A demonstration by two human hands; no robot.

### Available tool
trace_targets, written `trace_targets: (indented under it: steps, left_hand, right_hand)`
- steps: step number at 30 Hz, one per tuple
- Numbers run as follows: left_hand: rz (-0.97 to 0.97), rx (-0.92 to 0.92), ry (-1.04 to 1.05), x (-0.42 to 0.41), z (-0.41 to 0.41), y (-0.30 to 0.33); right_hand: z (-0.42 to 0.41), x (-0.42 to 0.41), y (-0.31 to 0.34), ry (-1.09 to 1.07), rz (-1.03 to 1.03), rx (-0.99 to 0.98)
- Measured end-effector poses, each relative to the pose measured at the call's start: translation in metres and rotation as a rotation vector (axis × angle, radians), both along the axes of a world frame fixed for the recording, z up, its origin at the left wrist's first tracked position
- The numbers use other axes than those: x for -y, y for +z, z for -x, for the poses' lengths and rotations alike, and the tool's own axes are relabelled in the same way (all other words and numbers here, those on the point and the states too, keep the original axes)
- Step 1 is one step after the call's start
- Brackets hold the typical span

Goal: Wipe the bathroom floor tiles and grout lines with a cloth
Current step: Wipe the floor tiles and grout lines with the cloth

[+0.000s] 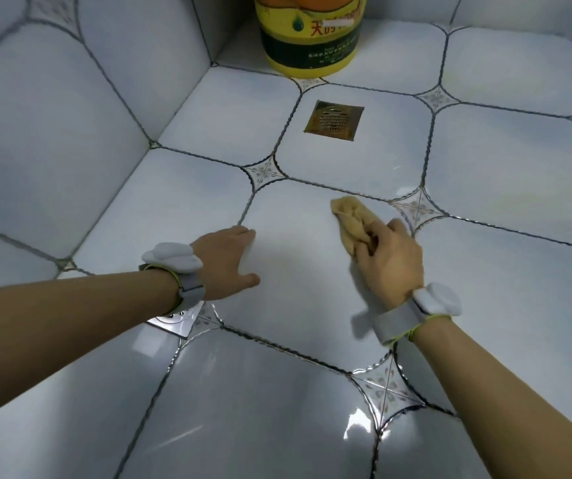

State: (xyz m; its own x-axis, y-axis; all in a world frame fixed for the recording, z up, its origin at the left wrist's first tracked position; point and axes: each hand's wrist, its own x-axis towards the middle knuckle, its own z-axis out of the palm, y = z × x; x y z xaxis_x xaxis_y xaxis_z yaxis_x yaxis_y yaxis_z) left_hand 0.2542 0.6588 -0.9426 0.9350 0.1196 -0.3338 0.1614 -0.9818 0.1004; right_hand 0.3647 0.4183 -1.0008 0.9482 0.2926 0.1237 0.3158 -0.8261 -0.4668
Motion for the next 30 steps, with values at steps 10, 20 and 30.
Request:
trace_targets:
  steps: [10,20,30]
  left_hand:
    - [-0.052,-0.021,0.066,-0.052,0.055,-0.029]
    - [0.092,0.109,0.133,-0.051,0.056,-0.034]
    - [0.088,0.096,0.115,-0.064,0.054,-0.027]
  right_hand:
    - [0.055,-0.032,0.004,0.684,0.053,-0.123]
    - [-0.015,-0.113,0.017,0.304,0.159,-0.082]
    - [0.03,-0.076,0.001,0.749,0.043,-0.058]
